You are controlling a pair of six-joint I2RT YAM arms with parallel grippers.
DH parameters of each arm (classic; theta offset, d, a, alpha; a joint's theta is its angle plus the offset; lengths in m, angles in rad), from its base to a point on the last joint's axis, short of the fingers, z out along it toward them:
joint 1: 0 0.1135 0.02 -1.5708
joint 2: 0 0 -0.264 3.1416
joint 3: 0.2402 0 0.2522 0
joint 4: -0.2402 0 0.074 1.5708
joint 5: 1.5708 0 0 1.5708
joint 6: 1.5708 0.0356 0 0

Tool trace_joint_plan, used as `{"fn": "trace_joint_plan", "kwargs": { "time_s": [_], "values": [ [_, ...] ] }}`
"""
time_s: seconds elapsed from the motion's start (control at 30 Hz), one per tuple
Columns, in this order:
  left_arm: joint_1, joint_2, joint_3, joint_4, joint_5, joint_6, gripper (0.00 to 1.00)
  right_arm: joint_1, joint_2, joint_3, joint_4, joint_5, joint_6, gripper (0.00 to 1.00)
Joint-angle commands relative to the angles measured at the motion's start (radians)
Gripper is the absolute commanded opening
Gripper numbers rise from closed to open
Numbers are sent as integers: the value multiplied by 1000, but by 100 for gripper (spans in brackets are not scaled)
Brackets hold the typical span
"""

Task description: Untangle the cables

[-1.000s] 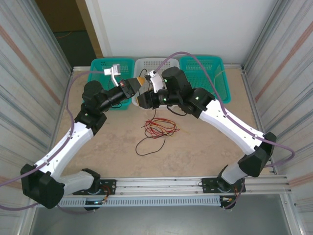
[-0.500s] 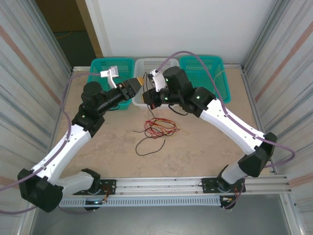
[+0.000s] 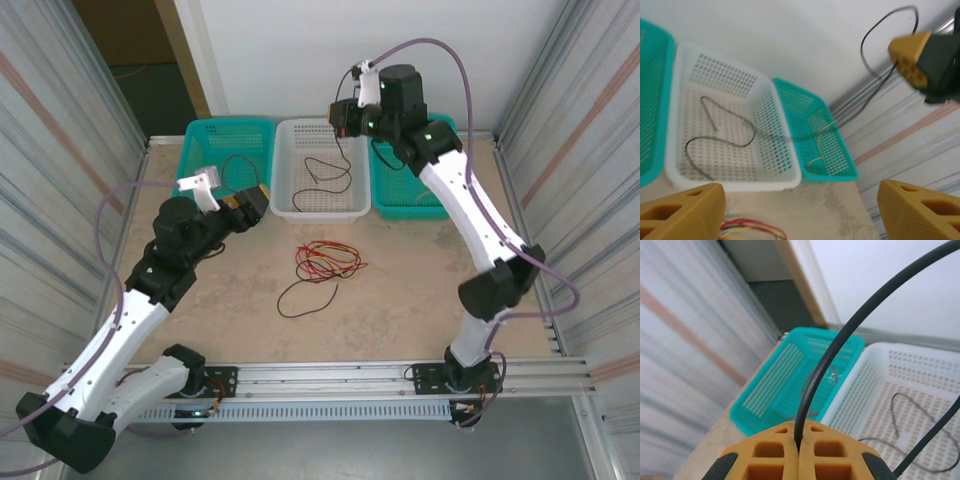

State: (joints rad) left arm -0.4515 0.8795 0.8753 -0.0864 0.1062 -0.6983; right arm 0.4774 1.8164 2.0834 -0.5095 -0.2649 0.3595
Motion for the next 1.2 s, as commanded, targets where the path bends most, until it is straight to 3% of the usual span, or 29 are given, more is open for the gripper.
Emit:
{"fn": "trace_joint_plan", "kwargs": {
  "time_s": [0.0,0.07,0.27,0.5,0.63,0.93,1.17],
  "values": [
    [4,-23,-14,-43,-37,27,80,-30,151,142,-83,-42,28,0],
    [5,-27,-19,-56,-44,32,79,-38,237,237,-133,-62,33,1],
    [5,-4,-34,-81,-33,31,79,-46,398,354,-218,-31,55,40],
    [5,20,-16,-127,-20,39,77,-34,334,266,-260,-20,14,50],
    [5,31,-14,-132,-18,30,76,6,182,65,-256,26,-31,52],
    [-5,104,-34,-87,58,-25,67,113,-305,-695,-103,161,60,59],
    [-55,158,-28,-81,72,-24,63,149,-402,-1020,-3,122,246,56]
  ]
}}
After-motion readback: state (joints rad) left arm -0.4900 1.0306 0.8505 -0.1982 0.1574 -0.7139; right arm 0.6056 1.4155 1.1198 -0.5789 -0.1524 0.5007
